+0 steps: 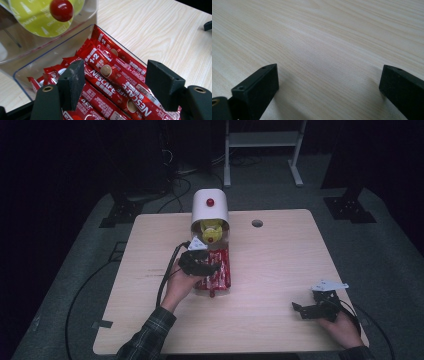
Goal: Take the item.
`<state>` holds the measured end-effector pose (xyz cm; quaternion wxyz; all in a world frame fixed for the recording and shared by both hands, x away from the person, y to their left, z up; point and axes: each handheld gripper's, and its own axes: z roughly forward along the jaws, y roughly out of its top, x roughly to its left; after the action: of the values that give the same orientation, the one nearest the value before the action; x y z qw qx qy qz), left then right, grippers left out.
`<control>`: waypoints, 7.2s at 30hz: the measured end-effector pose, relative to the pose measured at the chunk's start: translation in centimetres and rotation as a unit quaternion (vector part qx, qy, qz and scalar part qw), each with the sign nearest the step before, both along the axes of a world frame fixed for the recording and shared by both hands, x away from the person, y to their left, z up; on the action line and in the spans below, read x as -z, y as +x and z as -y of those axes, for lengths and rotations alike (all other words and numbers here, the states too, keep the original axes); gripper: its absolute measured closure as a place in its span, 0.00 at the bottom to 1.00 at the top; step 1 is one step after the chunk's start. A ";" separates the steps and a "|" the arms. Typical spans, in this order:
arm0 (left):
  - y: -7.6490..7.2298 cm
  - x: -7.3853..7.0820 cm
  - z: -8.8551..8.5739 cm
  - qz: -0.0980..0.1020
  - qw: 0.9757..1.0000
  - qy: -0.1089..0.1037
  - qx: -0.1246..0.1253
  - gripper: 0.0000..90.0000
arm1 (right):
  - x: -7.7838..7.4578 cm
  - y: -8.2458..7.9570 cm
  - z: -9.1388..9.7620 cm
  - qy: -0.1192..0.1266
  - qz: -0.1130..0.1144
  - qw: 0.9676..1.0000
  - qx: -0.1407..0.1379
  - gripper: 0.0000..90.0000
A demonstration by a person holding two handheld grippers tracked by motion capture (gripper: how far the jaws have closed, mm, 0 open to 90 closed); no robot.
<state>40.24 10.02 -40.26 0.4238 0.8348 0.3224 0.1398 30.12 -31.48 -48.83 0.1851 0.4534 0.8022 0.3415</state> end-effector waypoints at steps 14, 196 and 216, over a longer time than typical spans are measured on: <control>0.1 1.2 0.8 -0.010 0.999 0.030 -0.006 0.44 | 0.0 0.0 0.0 0.000 0.000 1.000 0.000 0.02; 1.2 4.1 -11.9 -0.070 0.989 0.026 -0.125 0.71 | 0.0 0.0 0.0 0.000 0.000 1.000 -0.001 0.02; -2.5 2.6 -12.8 -0.035 0.989 0.032 -0.141 0.25 | 0.0 0.0 0.0 -0.001 0.000 1.000 -0.001 0.02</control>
<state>37.76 22.86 -42.91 0.3612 0.7987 0.4466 0.1793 30.12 -31.48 -48.83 0.1851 0.4528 0.8027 0.3411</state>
